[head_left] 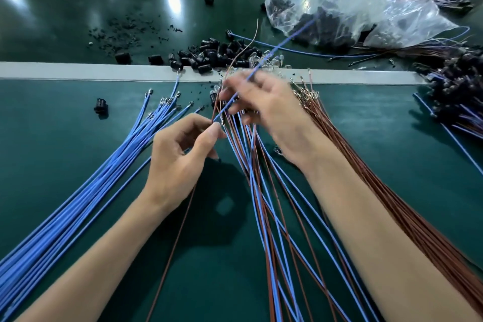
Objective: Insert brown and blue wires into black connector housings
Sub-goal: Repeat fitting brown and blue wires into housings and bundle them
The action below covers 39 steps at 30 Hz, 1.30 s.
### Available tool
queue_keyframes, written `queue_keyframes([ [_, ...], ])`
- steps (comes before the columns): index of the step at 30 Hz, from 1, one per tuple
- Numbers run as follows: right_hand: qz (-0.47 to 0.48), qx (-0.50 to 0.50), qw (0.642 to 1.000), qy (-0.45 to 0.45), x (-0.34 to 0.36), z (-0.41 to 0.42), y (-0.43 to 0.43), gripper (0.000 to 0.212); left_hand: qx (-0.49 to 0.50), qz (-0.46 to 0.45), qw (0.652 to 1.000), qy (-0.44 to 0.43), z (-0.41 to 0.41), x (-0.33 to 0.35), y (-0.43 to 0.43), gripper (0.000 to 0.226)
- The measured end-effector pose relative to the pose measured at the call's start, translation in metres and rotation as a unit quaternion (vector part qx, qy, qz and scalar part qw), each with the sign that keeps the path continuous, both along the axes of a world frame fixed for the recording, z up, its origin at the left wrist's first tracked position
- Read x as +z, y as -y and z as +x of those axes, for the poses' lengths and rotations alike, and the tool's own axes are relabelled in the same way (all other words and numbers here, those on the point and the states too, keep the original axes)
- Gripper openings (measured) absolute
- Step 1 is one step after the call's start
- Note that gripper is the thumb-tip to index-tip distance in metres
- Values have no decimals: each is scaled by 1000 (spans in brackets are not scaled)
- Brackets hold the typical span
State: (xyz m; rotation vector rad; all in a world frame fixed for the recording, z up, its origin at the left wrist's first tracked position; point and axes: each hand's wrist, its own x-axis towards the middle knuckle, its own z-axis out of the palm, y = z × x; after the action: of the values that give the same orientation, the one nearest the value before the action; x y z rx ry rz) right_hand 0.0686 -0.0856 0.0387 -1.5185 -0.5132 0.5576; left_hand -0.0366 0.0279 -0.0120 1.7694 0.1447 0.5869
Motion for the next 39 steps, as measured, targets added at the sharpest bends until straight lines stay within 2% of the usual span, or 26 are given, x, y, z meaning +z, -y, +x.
queue_keyframes([
  [2, -36, 41, 997, 50, -5, -9, -6, 22, -2, -3, 1000, -3, 0, 1, 0, 24],
  [5, 10, -75, 997, 21, -5, -9, -11, 25, -3, 8, 1000, -15, 1, 1, 0, 29],
  [7, 46, -107, 993, -20, -5, -5, -9, 25, 2, 15, 1000, -20, 1, 1, 0, 26],
  [9, 43, -53, 997, -42, -6, -3, -7, 21, 12, 15, 1000, -24, 2, 1, -1, 20],
  [12, -14, 11, 1000, 9, -9, -4, -7, 17, 22, 7, 999, -28, 2, 2, 0, 17],
  [14, 0, -34, 998, 44, -6, -1, -6, 21, 22, 3, 999, -32, 1, 2, 0, 18],
  [18, 93, -132, 985, 58, 3, 9, 4, 23, 17, 5, 999, -31, 1, 2, 1, 21],
  [20, 109, -106, 987, 58, 5, 10, 6, 22, 14, 3, 999, -29, 2, 3, 2, 21],
  [24, 80, -33, 994, 73, 4, 3, 2, 22, 3, -6, 1000, -30, 1, 2, 2, 20],
  [32, 61, -33, 993, 92, 1, 6, 4, 20, 4, -7, 1000, -23, 1, 3, 1, 9],
  [39, 16, 16, 994, 104, -3, 6, 1, 19, 0, 21, 999, -32, 0, 3, 1, 8],
])
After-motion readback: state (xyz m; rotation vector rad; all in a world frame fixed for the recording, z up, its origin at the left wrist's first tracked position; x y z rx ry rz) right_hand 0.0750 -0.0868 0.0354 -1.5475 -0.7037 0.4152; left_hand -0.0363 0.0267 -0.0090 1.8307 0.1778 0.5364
